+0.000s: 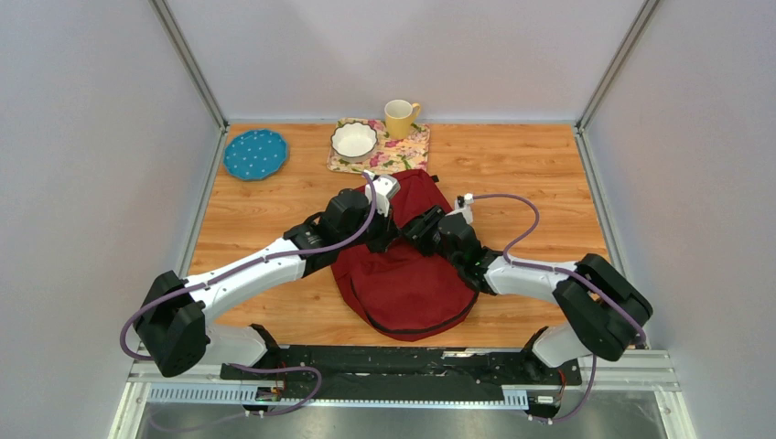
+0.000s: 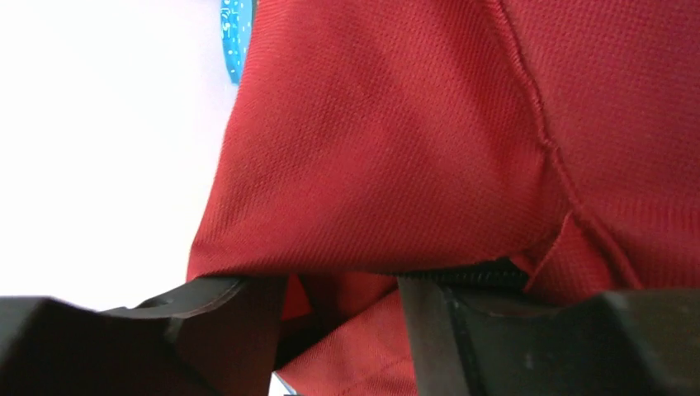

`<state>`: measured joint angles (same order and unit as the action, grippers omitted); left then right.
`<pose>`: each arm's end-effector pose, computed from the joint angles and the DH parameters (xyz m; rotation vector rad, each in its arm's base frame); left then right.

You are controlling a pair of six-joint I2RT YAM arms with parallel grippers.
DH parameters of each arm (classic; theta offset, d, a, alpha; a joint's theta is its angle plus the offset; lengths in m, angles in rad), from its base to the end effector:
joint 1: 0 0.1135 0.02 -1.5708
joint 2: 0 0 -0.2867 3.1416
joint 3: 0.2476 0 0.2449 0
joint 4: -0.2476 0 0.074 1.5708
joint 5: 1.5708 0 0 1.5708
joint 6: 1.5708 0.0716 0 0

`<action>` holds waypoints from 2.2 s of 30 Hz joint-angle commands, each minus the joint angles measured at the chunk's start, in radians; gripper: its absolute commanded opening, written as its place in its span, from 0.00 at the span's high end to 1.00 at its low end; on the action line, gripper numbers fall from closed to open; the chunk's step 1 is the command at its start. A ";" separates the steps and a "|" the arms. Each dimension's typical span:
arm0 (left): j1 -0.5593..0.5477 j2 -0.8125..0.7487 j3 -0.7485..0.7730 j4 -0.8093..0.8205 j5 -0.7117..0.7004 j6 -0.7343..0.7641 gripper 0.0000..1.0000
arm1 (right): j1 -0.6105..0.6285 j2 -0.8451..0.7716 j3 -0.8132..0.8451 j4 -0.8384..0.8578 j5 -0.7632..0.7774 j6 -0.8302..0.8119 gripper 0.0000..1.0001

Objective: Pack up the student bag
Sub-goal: Place the personal item in the student bag, then adjust the student bag at the center of the board.

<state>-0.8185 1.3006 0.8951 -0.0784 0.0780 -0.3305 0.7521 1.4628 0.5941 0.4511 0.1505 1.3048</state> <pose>0.2105 -0.2331 0.2837 0.5681 2.0722 -0.7756 0.2415 0.2112 0.1973 0.6981 2.0696 1.1302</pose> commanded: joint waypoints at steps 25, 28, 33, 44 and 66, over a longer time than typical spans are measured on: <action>0.015 -0.024 -0.001 -0.237 0.157 0.261 0.33 | -0.022 -0.710 -0.048 -0.684 0.017 -0.418 0.37; 0.016 0.023 0.013 -0.267 0.129 0.284 0.32 | -0.023 -0.710 -0.053 -0.686 -0.003 -0.404 0.37; 0.015 0.089 0.004 -0.241 0.109 0.286 0.32 | -0.022 -0.696 -0.039 -0.648 -0.055 -0.423 0.37; 0.016 0.112 0.064 -0.294 -0.004 0.303 0.28 | -0.023 -0.613 0.016 -0.647 -0.089 -0.482 0.36; 0.024 -0.054 0.007 -0.259 0.031 0.278 0.26 | -0.178 -0.292 0.270 -0.829 -0.189 -0.772 0.43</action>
<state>-0.7967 1.2472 0.8917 -0.3614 0.0593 -0.0536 0.5789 1.1465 0.8314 -0.4126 0.0296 0.6441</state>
